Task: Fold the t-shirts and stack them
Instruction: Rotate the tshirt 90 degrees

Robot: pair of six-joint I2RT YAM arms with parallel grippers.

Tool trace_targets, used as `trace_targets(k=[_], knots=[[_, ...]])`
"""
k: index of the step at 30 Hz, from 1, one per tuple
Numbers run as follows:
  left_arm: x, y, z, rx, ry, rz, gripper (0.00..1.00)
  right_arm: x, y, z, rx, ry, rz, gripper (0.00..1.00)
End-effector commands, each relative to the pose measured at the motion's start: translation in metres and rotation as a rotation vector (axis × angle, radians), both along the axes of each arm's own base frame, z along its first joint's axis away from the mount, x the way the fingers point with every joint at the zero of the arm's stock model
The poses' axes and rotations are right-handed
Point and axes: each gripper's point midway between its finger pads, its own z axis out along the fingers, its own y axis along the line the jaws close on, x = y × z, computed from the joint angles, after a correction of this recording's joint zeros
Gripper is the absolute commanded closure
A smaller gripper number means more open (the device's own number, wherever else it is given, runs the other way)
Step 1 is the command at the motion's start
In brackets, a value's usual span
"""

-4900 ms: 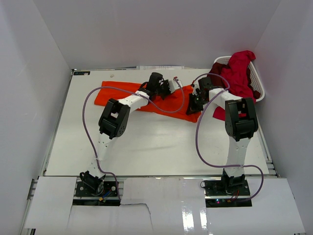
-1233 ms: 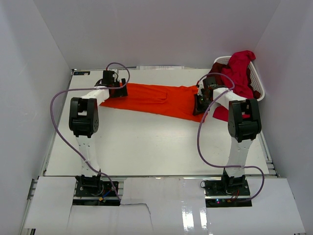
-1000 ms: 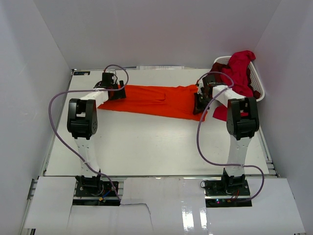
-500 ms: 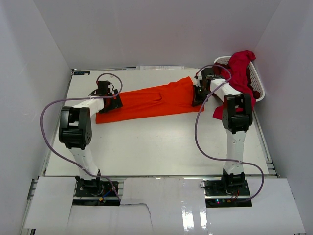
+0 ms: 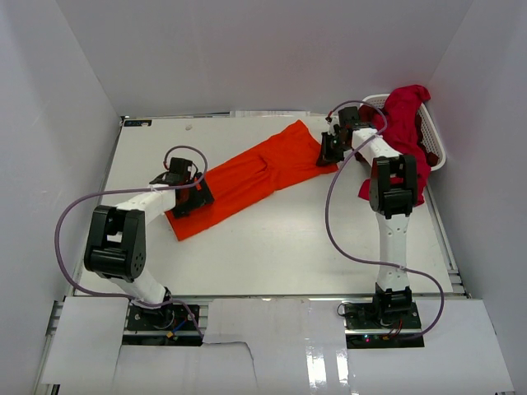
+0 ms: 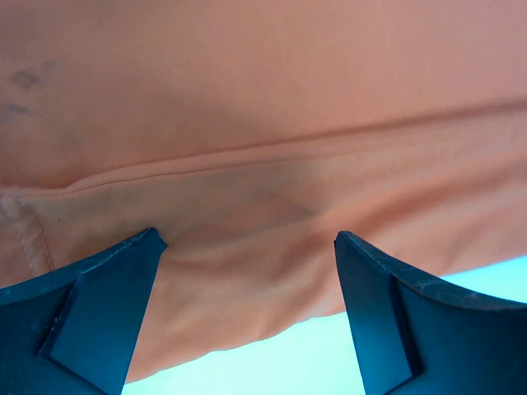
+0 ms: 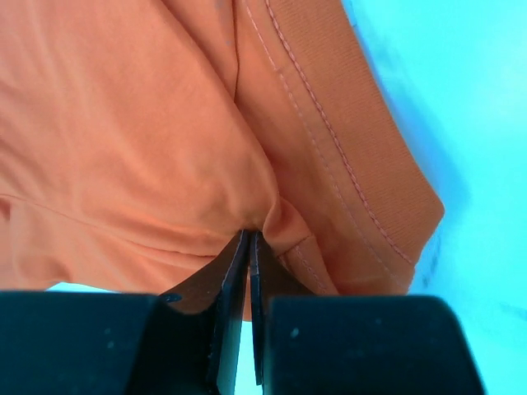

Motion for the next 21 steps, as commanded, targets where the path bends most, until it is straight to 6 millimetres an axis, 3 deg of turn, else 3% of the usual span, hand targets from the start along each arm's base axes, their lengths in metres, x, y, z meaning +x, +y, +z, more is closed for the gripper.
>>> trace_targets(k=[1,4,7,15,21], knots=[[-0.035,-0.020,-0.008,-0.059,0.080,-0.002,0.02,0.019,0.011,-0.016,0.073,-0.017,-0.007,0.89],[-0.060,-0.039,-0.020,-0.098,0.139,-0.034,0.02,0.029,0.020,-0.016,0.128,-0.023,-0.013,0.88],[-0.073,-0.048,-0.020,-0.113,0.146,-0.036,0.02,0.036,0.025,-0.017,0.161,-0.031,-0.025,0.88],[-0.110,-0.062,-0.012,-0.173,0.156,-0.070,0.02,0.069,0.030,-0.007,0.193,-0.118,-0.046,0.86],[-0.136,-0.070,-0.018,-0.188,0.199,-0.090,0.02,0.089,0.026,0.002,0.219,-0.176,-0.081,0.84]])
